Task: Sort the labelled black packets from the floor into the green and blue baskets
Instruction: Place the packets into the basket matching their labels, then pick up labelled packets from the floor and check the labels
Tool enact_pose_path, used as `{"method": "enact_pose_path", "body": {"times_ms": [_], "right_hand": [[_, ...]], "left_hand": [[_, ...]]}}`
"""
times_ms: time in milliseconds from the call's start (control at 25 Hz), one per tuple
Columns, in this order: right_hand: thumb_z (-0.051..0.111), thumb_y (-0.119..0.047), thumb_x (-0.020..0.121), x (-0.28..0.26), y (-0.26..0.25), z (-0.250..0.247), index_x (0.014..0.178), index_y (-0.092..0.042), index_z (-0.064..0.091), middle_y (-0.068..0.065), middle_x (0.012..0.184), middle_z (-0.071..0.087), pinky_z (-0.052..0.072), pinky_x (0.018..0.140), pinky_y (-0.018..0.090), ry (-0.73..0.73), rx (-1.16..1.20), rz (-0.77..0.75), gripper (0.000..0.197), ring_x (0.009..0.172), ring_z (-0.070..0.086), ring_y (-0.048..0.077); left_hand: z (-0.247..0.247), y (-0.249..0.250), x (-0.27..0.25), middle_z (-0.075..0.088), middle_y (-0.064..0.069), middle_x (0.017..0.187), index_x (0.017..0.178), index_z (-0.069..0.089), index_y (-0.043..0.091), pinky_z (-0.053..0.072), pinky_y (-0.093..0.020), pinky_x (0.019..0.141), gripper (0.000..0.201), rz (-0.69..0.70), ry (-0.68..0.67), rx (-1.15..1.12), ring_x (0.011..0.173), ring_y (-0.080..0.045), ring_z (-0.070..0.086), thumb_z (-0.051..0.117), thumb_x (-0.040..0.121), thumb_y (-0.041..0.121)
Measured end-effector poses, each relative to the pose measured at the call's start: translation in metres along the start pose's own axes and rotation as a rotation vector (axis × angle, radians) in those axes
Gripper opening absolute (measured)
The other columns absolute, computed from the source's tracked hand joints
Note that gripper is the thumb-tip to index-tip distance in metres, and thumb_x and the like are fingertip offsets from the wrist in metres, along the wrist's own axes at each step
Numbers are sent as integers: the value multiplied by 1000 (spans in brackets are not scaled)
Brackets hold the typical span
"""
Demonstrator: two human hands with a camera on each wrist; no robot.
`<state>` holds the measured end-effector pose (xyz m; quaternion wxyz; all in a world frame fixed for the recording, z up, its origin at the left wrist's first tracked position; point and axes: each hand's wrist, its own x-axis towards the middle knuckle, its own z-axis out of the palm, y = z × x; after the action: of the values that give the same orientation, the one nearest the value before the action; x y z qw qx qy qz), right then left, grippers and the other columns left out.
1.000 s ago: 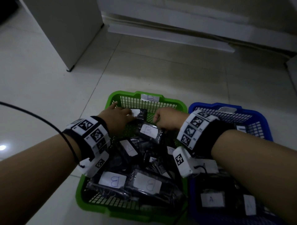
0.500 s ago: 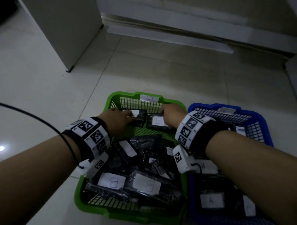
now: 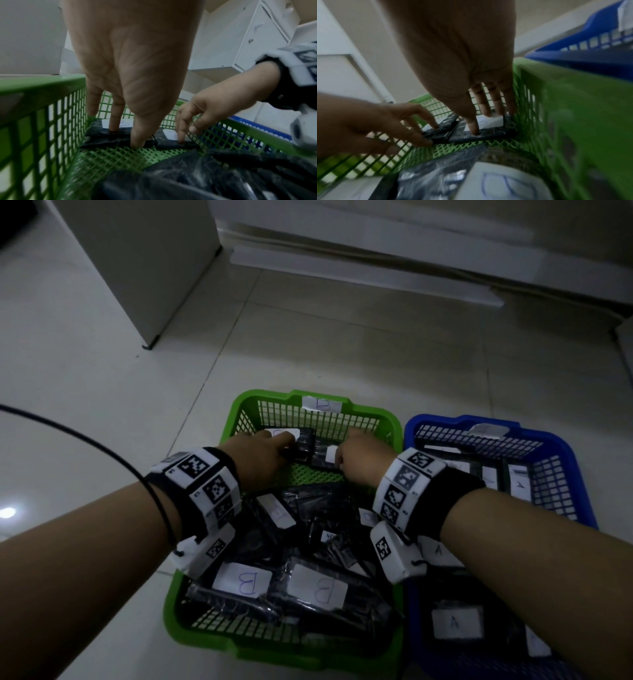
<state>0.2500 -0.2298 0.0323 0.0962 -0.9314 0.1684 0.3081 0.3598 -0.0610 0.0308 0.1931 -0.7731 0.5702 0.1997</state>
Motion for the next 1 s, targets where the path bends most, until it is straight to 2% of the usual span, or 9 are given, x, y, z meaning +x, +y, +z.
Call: {"method": "enact_pose_path", "body": {"times_ms": [160,280,400,560,640,760,840,920,1000], "right_hand": [[53,-8,91,-2,-5,-3,117,-11,67,12,124,48,44,89,27,103,-4,-79,29,110,52,29],[56,-9,87,-5,-18,14,110,-11,71,11,119,61,53,91,36,27,-81,-181,27,105,60,29],[60,-10,84,-1,-27,25,110,-4,69,16,116,61,56,86,38,-29,-119,-195,29,101,62,31],[72,-22,80,-3,-24,19,105,-1,69,17,107,66,47,68,30,-78,-126,-180,33,81,55,24],[76,-29,77,-7,-20,14,103,1,68,13,96,66,46,67,30,-105,-76,-190,40,80,56,23],[75,-32,78,-13,-14,7,102,3,65,9,90,57,42,66,29,-127,13,-180,44,81,53,20],[74,-32,79,-17,-12,3,89,0,59,9,87,53,35,57,27,-132,72,-181,36,78,50,19],[73,-28,81,-22,-8,-6,85,-9,55,5,80,51,30,53,24,-59,190,-176,26,72,47,17],[72,-22,79,-26,-2,-17,83,-16,53,-2,78,53,34,56,25,116,340,-150,21,73,49,14]], "left_hand": [[1,-1,-5,33,-8,140,136,42,21,46,-42,96,44,85,57,7,119,-29,44,45,95,35],[-10,0,-15,40,-4,135,135,46,22,41,-35,101,47,217,-119,-75,123,-24,44,57,90,31],[-14,6,-24,43,-4,130,131,47,21,43,-30,92,54,216,-298,-178,117,-23,49,68,82,23],[-11,6,-30,49,-4,124,125,53,22,44,-29,90,46,245,-161,-234,111,-21,53,68,82,28],[-12,3,-34,54,-3,123,125,53,21,44,-29,94,48,245,-110,-290,112,-20,54,70,81,30],[-12,3,-40,56,0,123,127,45,24,44,-27,88,66,203,-164,-341,107,-19,56,78,72,36],[-13,4,-43,53,1,122,125,43,24,42,-23,84,69,194,-151,-356,102,-15,53,81,68,35],[-18,2,-43,50,1,122,125,44,21,40,-20,83,67,164,-82,-379,102,-13,51,81,70,28],[-24,-3,-41,50,-2,125,127,45,20,40,-23,87,63,104,19,-417,110,-18,51,78,74,22]]}}
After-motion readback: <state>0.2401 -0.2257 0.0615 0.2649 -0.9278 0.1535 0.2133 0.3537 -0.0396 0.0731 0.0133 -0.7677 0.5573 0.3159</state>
